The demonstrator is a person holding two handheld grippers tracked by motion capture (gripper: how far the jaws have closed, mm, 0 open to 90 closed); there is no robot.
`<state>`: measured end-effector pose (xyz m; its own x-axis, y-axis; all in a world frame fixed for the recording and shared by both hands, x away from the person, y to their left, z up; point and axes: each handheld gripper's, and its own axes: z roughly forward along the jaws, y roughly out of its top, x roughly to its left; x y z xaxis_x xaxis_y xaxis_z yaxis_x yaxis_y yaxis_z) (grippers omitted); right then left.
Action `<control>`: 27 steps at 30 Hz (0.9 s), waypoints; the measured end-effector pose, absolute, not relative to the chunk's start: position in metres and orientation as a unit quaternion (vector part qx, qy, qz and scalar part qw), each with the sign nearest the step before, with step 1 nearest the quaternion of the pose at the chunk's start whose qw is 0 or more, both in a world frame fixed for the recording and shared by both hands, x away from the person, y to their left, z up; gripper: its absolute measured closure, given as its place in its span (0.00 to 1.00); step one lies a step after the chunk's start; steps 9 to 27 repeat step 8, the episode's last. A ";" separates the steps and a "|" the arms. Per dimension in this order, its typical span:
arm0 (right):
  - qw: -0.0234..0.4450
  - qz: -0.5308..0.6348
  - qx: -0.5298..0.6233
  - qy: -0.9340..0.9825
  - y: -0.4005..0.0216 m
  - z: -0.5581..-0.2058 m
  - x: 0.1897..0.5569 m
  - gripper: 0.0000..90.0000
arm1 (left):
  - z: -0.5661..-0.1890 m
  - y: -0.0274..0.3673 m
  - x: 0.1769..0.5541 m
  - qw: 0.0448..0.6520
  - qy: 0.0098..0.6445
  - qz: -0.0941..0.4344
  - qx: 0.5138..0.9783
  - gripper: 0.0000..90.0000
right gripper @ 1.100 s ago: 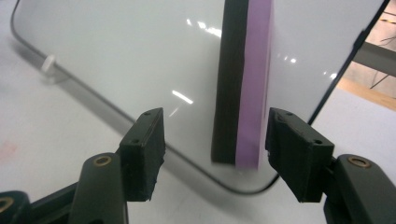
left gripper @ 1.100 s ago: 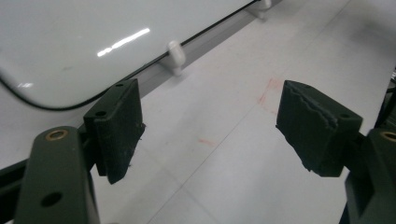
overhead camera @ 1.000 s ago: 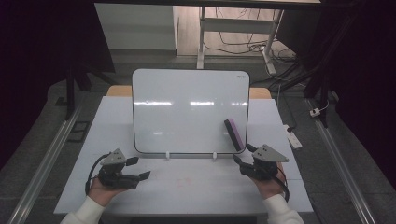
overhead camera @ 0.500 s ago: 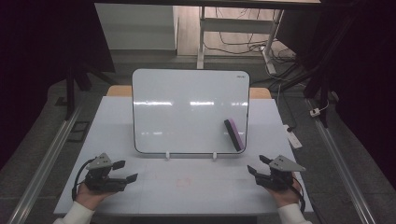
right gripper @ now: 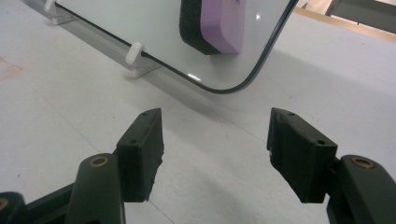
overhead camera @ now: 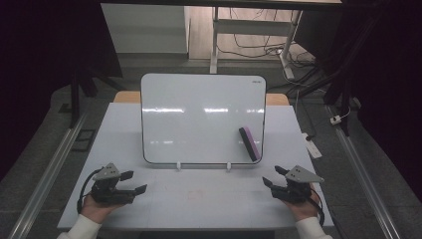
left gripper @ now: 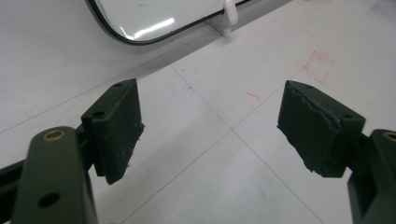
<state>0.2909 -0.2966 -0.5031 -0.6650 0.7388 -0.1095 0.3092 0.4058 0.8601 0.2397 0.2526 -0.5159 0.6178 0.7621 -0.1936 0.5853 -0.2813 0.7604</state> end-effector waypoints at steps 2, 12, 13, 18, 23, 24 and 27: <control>0.246 0.436 0.327 0.801 -0.296 -0.503 0.291 0.40 | -0.516 0.253 0.240 0.423 0.424 0.104 0.794 0.25; 0.245 0.438 0.325 0.801 -0.296 -0.503 0.291 0.39 | -0.516 0.254 0.240 0.423 0.426 0.105 0.793 0.25; 0.245 0.438 0.325 0.801 -0.296 -0.503 0.291 0.39 | -0.516 0.254 0.240 0.423 0.426 0.105 0.793 0.25; 0.245 0.438 0.325 0.801 -0.296 -0.503 0.291 0.39 | -0.516 0.254 0.240 0.423 0.426 0.105 0.793 0.25; 0.245 0.438 0.325 0.801 -0.296 -0.503 0.291 0.39 | -0.516 0.254 0.240 0.423 0.426 0.105 0.793 0.25; 0.245 0.438 0.325 0.801 -0.296 -0.503 0.291 0.39 | -0.516 0.254 0.240 0.423 0.426 0.105 0.793 0.25; 0.245 0.438 0.325 0.801 -0.296 -0.503 0.291 0.39 | -0.516 0.254 0.240 0.423 0.426 0.105 0.793 0.25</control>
